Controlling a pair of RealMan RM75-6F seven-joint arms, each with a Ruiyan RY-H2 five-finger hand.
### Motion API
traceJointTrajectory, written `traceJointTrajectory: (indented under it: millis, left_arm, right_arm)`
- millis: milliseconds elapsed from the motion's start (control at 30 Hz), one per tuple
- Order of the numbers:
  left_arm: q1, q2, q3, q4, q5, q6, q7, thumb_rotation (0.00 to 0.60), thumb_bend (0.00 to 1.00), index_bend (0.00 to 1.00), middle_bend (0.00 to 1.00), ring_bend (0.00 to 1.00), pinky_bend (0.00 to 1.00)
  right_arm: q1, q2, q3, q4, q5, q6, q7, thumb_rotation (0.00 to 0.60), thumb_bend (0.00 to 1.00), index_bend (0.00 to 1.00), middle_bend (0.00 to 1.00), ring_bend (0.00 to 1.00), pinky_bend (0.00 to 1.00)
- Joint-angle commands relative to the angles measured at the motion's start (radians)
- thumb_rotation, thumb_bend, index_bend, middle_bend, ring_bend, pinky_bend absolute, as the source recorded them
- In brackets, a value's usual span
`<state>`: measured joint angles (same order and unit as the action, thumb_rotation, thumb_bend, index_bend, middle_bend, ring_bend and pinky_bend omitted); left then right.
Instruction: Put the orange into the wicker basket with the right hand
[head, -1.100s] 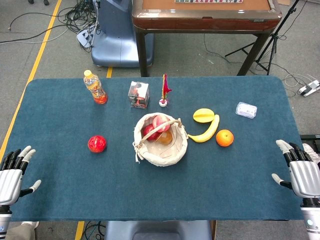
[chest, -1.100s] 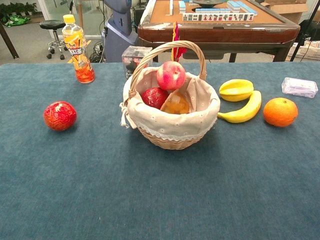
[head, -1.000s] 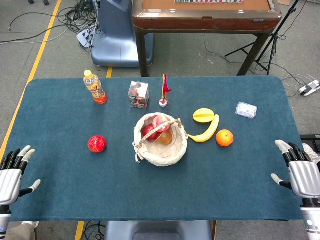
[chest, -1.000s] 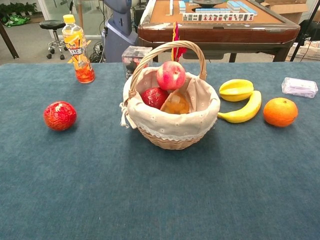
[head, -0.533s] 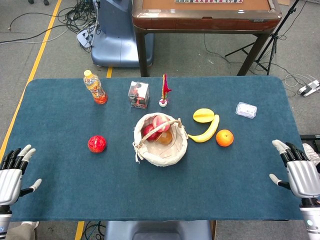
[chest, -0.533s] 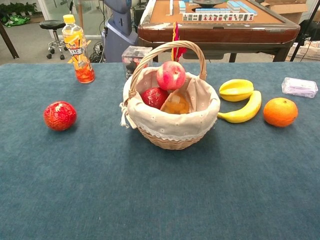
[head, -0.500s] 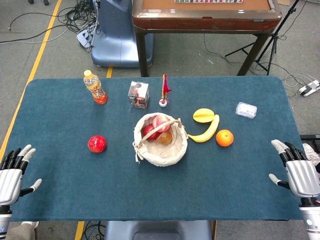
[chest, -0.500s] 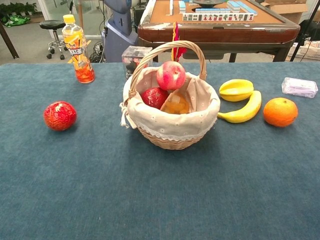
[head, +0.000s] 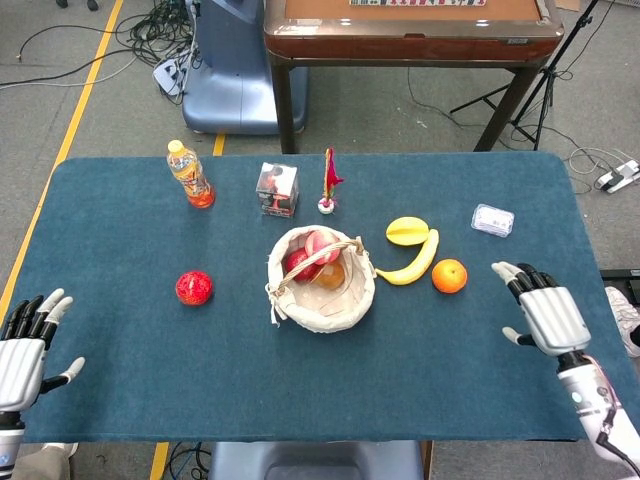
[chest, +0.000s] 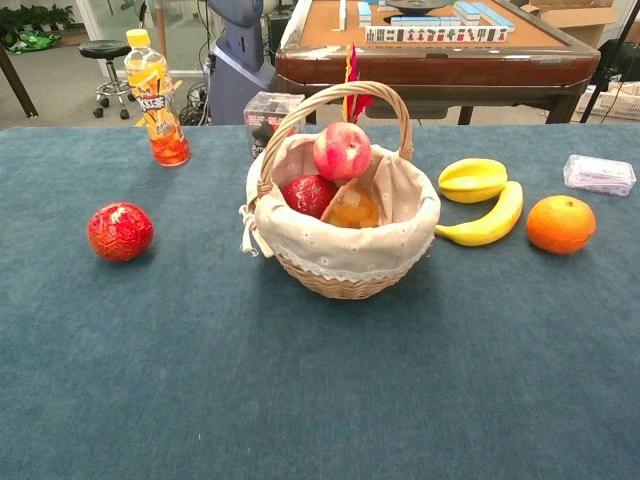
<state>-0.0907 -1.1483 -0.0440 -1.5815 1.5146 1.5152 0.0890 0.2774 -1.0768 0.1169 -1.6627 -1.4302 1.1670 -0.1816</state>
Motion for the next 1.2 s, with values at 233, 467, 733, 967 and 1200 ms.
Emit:
traceJointTrajectory:
  millis: [233, 467, 733, 967, 1200]
  left_arm:
    - [0.007, 0.002, 0.002, 0.000, -0.001, 0.007, -0.006, 0.600, 0.22, 0.12, 0.04, 0.02, 0.02]
    - [0.012, 0.002, 0.003, -0.001, -0.003, 0.011, -0.005, 0.600, 0.22, 0.12, 0.04, 0.02, 0.02]
    - [0.015, 0.003, 0.000, -0.005, -0.016, 0.008, -0.003, 0.600, 0.22, 0.12, 0.04, 0.02, 0.02]
    - [0.020, 0.002, 0.002, -0.002, -0.011, 0.016, -0.007, 0.600, 0.22, 0.12, 0.04, 0.02, 0.02]
    - [0.024, 0.003, 0.002, -0.003, -0.009, 0.021, -0.011, 0.600, 0.22, 0.12, 0.04, 0.02, 0.02]
  right_arm:
    - [0.168, -0.130, 0.054, 0.165, 0.168, -0.218, -0.049, 0.600, 0.05, 0.13, 0.16, 0.11, 0.26]
    - [0.239, -0.195, 0.068, 0.248, 0.240, -0.293, -0.070, 0.600, 0.05, 0.13, 0.15, 0.11, 0.27]
    - [0.293, -0.253, 0.065, 0.319, 0.311, -0.355, -0.098, 0.600, 0.05, 0.13, 0.15, 0.11, 0.27]
    - [0.327, -0.301, 0.056, 0.365, 0.360, -0.379, -0.126, 0.600, 0.05, 0.13, 0.20, 0.15, 0.29]
    - [0.351, -0.336, 0.045, 0.400, 0.387, -0.394, -0.138, 0.600, 0.05, 0.19, 0.22, 0.17, 0.32]
